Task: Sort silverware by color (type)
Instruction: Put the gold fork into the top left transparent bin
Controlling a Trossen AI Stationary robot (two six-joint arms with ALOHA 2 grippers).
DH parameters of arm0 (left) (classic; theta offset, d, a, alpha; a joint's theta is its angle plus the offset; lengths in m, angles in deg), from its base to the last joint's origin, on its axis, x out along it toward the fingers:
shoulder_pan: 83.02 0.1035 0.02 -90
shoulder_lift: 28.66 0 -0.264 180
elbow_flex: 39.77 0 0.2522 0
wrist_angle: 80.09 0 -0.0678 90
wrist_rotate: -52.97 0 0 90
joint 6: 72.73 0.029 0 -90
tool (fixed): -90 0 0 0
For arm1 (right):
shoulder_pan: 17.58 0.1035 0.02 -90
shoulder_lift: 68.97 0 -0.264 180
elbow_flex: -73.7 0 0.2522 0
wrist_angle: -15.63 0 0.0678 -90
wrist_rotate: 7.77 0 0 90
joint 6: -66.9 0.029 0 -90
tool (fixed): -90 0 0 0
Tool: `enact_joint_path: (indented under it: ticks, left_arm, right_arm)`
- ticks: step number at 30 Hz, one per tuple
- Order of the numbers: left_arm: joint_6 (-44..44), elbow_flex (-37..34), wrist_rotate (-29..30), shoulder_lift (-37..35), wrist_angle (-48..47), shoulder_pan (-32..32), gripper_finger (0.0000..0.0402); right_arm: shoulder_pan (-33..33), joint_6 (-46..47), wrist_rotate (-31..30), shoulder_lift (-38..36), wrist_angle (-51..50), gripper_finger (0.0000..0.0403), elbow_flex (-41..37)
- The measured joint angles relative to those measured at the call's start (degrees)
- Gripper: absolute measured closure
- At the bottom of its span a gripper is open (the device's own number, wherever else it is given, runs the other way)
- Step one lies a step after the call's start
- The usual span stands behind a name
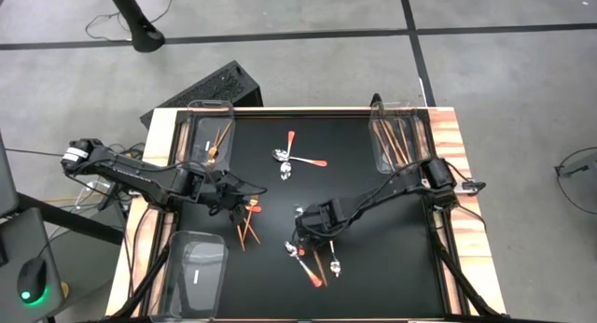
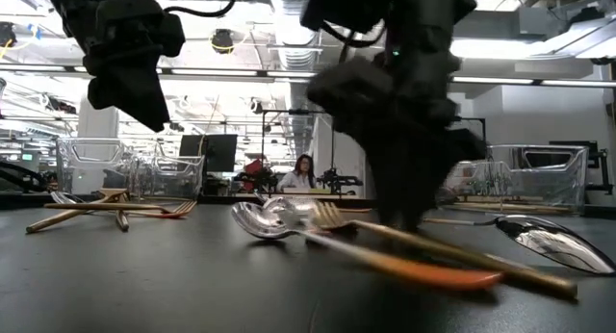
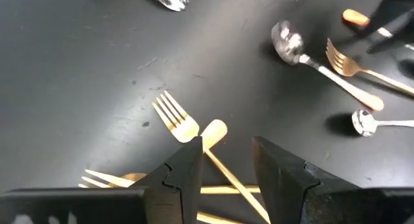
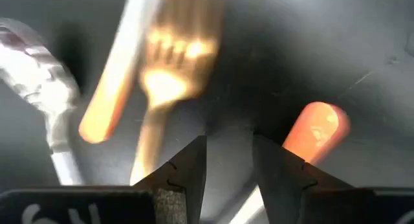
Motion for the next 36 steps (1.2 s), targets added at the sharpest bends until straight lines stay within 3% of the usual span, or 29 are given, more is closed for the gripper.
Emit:
enact_joint_path:
  ticks: [12, 23, 29, 36]
  left_arm:
    - [-1.66, 0.00, -1.07, 0.02, 0.02, -3.23, 0.0281]
    - [-1.88, 0.00, 0.97, 0.02, 0.09, -4.37, 0.0281]
    - [-0.01, 0.02, 1.85, 0.01, 0.68, -4.37, 0.0281]
    - [0.31, 0.02, 3.66, 0.00, 1.27, -4.32, 0.0281]
  right_arm:
    - [1.53, 5.65, -2.46, -1.56, -1.09, 0.0277, -0.13]
    - [5.63, 11.47, -3.00, -3.60, 5.16, 0.0279, 0.00]
    - [7.35, 8.29, -6.46, -2.72, 10.29, 0.0279, 0.10]
    - [7.57, 8.71, -7.96, -0.44, 9.80, 0.0248, 0.42]
